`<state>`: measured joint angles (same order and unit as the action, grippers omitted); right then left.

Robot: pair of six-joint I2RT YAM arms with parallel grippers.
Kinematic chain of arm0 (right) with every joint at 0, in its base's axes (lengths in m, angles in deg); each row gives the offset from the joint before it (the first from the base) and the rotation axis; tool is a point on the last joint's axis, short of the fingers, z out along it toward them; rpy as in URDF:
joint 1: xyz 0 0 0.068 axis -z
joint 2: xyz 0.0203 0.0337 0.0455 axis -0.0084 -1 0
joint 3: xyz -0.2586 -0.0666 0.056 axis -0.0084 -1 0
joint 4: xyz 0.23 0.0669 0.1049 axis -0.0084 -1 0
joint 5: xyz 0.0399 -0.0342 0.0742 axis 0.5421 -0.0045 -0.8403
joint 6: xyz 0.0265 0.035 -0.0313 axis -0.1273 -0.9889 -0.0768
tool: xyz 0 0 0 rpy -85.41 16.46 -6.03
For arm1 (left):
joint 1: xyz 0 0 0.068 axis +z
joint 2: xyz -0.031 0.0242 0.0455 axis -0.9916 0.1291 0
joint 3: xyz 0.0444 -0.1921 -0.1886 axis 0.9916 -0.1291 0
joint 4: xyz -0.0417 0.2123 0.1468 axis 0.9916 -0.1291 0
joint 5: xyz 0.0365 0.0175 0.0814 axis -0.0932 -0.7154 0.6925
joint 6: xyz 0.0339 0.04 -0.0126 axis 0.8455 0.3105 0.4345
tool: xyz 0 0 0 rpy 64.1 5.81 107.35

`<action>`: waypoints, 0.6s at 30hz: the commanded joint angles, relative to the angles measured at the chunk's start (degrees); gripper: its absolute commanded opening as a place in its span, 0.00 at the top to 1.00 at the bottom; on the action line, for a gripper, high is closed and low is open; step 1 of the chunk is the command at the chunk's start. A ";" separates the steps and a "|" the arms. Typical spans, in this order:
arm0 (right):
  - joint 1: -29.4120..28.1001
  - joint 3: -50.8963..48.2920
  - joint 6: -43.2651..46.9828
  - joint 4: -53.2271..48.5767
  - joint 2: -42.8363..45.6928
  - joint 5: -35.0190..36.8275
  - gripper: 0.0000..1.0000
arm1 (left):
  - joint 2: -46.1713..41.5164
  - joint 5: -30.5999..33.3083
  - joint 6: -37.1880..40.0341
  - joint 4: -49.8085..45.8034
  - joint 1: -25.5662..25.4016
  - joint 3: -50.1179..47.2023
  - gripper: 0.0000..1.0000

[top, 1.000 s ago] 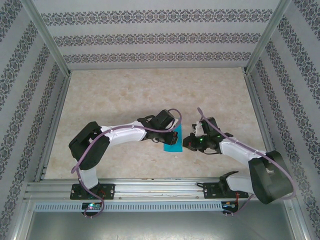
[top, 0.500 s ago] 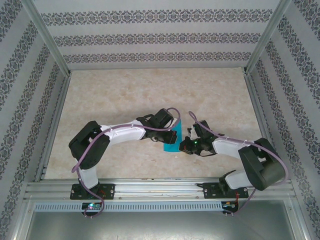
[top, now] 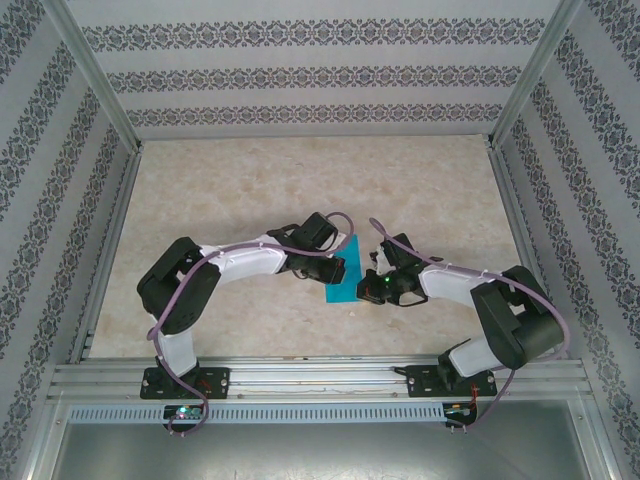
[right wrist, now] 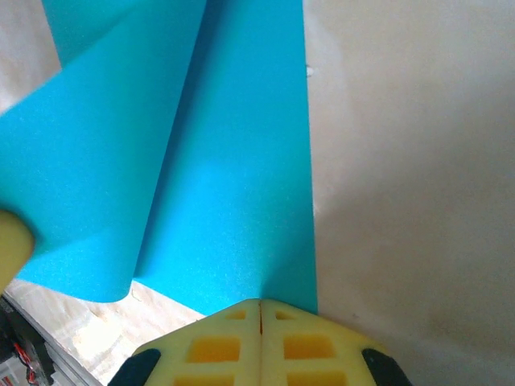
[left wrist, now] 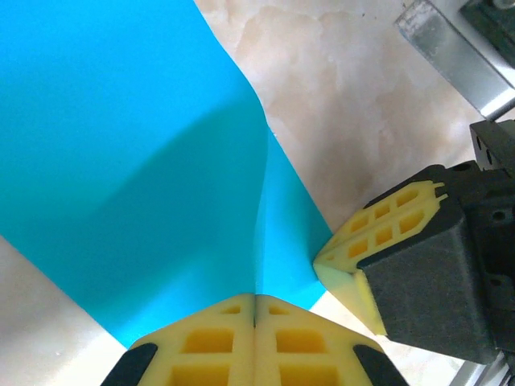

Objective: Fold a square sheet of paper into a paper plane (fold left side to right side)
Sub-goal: Fold the triangle a second time at the center of the table.

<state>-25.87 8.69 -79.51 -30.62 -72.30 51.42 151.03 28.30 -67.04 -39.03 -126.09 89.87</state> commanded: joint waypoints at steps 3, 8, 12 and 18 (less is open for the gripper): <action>-0.10 1.54 2.90 -3.68 -2.41 2.49 1.00 | 2.22 -1.61 5.52 -2.87 1.58 0.06 1.00; -0.10 1.93 3.07 -3.59 -2.55 2.49 1.00 | 3.15 -0.89 6.64 -2.78 2.02 0.19 1.00; -0.10 2.09 3.23 -3.75 -2.63 2.31 1.00 | 3.48 -0.45 6.71 -1.72 2.59 -0.29 1.00; -0.10 2.18 3.30 -4.04 -2.81 2.22 1.00 | 4.17 -0.33 6.28 -0.79 3.58 -0.37 1.00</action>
<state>-25.87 10.57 -77.30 -32.13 -73.86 51.42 153.76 27.71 -61.97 -39.78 -123.55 89.87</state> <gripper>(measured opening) 0.057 0.057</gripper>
